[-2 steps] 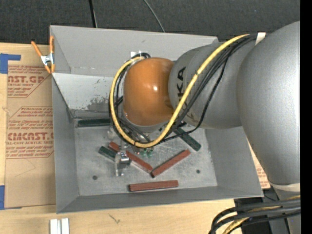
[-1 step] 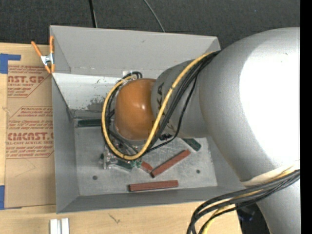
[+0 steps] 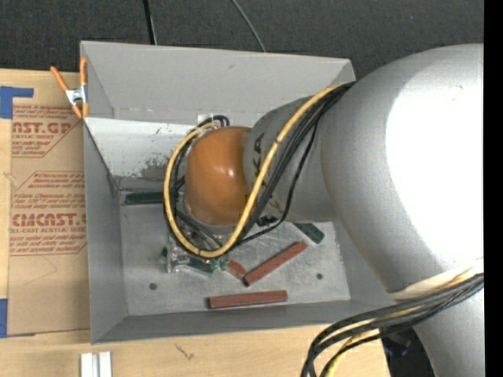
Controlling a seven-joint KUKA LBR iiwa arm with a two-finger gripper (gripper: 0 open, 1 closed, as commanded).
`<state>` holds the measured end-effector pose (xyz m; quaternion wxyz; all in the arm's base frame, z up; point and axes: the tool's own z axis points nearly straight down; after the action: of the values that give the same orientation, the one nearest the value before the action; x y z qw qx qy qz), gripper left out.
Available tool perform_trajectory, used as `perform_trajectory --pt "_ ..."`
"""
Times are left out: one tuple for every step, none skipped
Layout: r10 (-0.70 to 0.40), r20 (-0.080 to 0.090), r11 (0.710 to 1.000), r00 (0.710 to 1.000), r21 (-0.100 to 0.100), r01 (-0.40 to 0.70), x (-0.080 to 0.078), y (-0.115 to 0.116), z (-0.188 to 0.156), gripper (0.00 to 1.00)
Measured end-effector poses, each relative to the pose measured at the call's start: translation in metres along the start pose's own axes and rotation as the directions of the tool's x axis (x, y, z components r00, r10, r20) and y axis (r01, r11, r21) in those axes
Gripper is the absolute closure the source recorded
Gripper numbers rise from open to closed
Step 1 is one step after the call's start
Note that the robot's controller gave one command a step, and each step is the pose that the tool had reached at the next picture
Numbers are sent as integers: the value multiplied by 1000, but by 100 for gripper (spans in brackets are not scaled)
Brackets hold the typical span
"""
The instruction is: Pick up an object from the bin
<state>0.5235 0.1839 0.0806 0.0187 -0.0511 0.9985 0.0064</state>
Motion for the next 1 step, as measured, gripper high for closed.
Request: perform_trajectory --pt "5 -36 1000 999 10 -4 6 -16 -102 100"
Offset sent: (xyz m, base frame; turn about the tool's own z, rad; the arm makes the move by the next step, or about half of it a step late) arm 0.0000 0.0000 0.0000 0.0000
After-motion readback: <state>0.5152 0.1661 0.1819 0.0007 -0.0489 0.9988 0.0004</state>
